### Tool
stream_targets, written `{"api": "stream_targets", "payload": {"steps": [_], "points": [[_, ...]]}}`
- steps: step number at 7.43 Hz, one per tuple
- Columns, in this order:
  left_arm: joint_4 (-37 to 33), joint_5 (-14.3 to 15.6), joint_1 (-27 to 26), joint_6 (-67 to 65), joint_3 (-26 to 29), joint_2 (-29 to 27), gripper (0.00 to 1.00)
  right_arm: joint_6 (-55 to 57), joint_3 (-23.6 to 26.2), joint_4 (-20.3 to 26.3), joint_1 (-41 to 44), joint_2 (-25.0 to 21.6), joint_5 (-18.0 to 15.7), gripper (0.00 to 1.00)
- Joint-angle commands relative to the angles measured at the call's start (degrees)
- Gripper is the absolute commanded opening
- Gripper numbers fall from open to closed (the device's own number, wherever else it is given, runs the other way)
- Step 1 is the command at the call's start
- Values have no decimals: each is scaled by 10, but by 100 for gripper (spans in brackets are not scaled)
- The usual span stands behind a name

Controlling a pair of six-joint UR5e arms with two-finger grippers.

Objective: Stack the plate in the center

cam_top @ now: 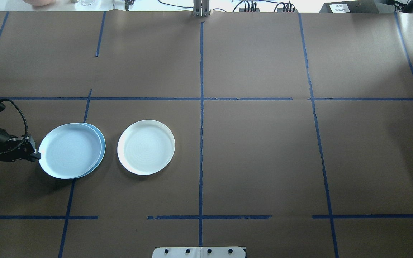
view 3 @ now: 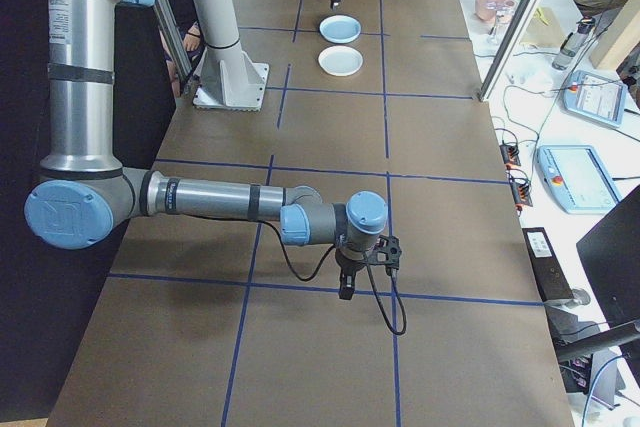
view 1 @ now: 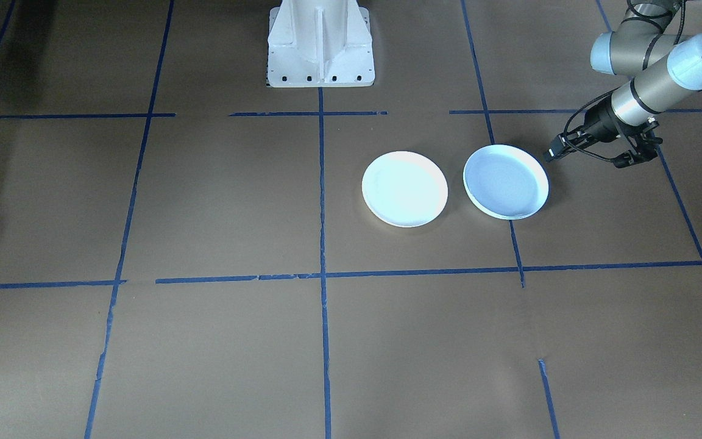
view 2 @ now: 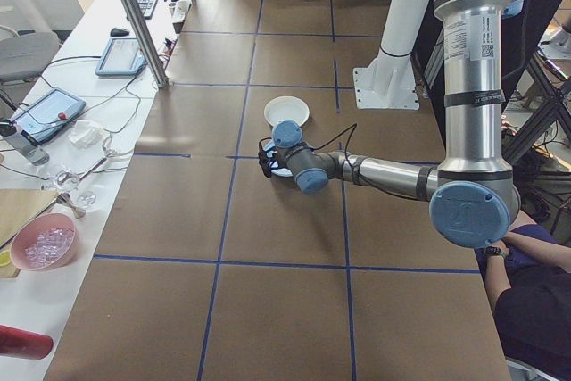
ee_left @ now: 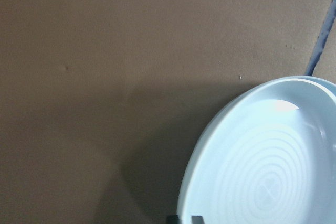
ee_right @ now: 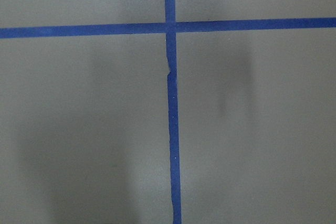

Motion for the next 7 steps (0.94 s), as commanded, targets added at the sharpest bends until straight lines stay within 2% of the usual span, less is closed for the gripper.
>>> {"api": "stream_targets", "payload": {"steps": [1, 2, 4, 5, 6, 7], "points": [[6, -6, 0, 1, -25, 0, 100, 0, 0, 0, 0, 0, 0, 100], [29, -12, 0, 1, -61, 5, 100, 0, 0, 0, 0, 0, 0, 100], [161, -13, 3, -3, -113, -44, 100, 0, 0, 0, 0, 0, 0, 100], [201, 14, 4, -10, -121, -79, 100, 0, 0, 0, 0, 0, 0, 100], [230, 59, 22, -40, -120, -122, 100, 0, 0, 0, 0, 0, 0, 100], [242, 87, 59, -67, -118, -148, 100, 0, 0, 0, 0, 0, 0, 100]]}}
